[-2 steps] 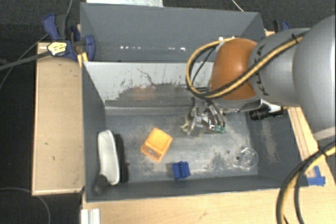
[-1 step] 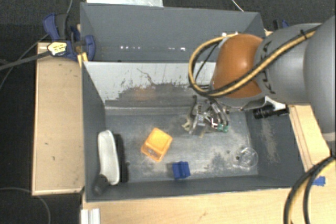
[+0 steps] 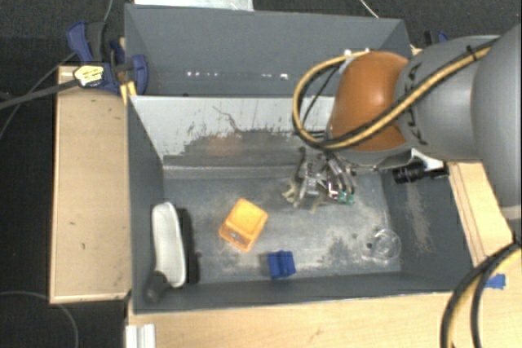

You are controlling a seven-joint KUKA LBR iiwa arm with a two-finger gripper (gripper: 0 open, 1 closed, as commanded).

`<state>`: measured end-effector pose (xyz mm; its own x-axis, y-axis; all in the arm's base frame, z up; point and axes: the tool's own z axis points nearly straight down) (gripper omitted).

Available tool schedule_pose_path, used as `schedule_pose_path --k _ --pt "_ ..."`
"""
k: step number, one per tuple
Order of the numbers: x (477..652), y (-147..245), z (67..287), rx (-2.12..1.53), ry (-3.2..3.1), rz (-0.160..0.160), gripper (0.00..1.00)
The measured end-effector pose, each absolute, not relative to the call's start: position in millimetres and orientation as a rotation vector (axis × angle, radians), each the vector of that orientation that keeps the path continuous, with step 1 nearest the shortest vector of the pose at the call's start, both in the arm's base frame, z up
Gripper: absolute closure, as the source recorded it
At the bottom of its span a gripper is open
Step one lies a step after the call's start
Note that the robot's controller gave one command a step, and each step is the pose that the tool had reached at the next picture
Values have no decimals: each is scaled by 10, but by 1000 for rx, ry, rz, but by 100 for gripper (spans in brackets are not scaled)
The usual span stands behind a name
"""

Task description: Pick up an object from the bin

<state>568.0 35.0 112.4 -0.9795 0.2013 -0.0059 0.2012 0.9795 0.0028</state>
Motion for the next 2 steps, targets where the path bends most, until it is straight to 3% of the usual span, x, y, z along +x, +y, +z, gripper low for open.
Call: schedule_pose_path --k 1,2 --pt "5698 362 1159 310 3123 2 100" --pt "5580 302 1443 -339 3115 1 100"
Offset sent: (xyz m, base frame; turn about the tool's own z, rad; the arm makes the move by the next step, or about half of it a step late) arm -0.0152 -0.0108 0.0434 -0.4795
